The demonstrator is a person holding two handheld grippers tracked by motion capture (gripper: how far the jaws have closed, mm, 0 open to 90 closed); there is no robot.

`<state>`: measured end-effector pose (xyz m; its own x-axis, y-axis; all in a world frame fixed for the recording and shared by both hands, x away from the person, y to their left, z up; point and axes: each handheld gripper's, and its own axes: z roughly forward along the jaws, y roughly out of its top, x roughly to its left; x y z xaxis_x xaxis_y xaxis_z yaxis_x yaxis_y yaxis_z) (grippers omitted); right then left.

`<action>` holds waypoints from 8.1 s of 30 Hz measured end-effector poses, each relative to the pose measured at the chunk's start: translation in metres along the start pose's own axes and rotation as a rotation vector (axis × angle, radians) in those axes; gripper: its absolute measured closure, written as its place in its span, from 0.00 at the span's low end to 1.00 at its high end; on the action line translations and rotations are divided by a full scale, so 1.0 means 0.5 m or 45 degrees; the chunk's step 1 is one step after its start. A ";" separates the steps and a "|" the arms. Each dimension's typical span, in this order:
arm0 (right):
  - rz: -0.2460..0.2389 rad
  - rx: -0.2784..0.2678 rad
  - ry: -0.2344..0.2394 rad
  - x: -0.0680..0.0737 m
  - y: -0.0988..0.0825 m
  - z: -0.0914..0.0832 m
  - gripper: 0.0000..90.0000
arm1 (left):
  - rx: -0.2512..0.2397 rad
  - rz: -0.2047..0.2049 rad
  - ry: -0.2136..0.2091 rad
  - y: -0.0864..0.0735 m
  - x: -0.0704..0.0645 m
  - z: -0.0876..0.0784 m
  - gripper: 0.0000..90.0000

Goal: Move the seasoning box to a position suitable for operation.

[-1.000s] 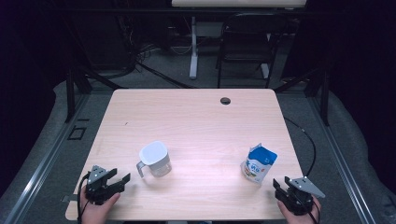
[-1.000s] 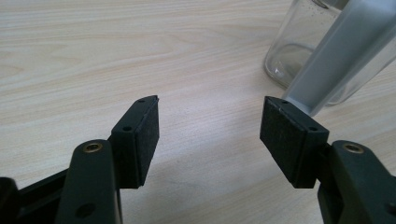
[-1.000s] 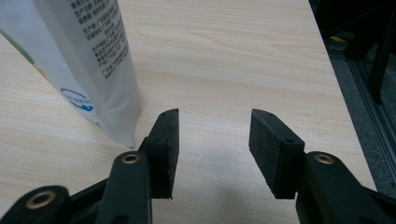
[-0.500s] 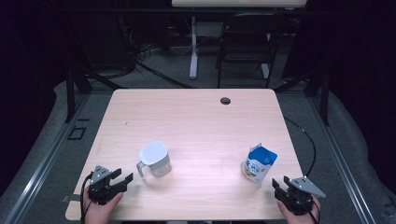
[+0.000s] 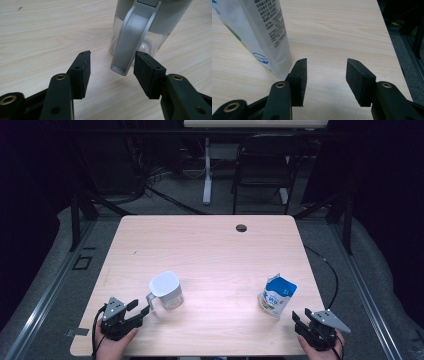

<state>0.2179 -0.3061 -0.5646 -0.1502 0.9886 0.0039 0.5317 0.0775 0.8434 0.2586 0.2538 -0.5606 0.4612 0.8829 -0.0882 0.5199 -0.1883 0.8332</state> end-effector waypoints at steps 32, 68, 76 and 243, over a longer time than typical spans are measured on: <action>-0.059 -0.021 0.018 0.002 -0.002 -0.021 0.69 | -0.012 -0.015 0.027 0.032 -0.031 0.043 0.66; -0.092 -0.039 0.117 0.020 -0.002 -0.047 0.69 | 0.016 0.092 0.037 0.047 -0.026 0.048 0.77; -0.117 -0.052 0.147 0.037 0.001 -0.055 0.69 | -0.010 0.103 0.028 0.045 -0.028 0.044 0.78; -0.420 -0.073 0.420 0.208 0.034 -0.034 0.70 | -0.060 0.092 -0.181 0.081 -0.155 0.047 0.74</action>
<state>0.1974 -0.2044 -0.5407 -0.5656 0.8177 -0.1067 0.3656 0.3646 0.8564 0.2609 0.1676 -0.5331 0.5947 0.7976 -0.1007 0.4490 -0.2257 0.8645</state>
